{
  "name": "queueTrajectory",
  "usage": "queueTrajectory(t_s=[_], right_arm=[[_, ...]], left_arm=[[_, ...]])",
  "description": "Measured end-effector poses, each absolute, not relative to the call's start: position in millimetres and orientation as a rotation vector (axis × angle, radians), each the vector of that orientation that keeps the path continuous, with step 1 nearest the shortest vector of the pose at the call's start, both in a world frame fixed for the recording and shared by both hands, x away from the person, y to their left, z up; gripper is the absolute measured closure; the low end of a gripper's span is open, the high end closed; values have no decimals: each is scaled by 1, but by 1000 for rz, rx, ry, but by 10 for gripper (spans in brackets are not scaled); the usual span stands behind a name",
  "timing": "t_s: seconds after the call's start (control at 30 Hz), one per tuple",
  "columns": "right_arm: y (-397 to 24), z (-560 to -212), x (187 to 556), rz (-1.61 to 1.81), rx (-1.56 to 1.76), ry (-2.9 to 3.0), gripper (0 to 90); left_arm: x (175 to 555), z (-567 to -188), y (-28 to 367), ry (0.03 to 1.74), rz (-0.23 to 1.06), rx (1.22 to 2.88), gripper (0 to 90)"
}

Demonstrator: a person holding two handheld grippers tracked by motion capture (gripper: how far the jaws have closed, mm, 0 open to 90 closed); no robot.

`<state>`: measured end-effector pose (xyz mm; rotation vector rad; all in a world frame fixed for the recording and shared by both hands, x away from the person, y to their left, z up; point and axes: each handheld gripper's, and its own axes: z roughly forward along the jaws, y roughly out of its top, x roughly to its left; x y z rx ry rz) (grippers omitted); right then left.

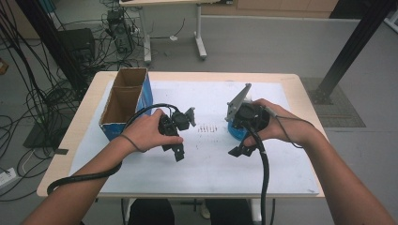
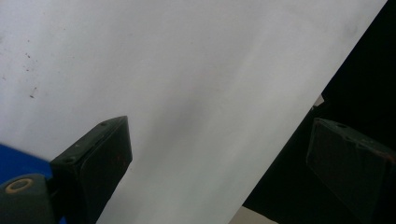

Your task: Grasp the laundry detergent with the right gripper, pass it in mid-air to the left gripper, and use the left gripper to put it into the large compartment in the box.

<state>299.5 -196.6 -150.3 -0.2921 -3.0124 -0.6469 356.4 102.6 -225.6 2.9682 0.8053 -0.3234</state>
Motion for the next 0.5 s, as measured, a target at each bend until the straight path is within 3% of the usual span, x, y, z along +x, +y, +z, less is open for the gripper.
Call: queueTrajectory(t_s=[0.5], right_arm=[[-258, -184, 289, -1099, -355, -2868, 102]], left_arm=[[356, -227, 100, 805, -327, 2968, 71]])
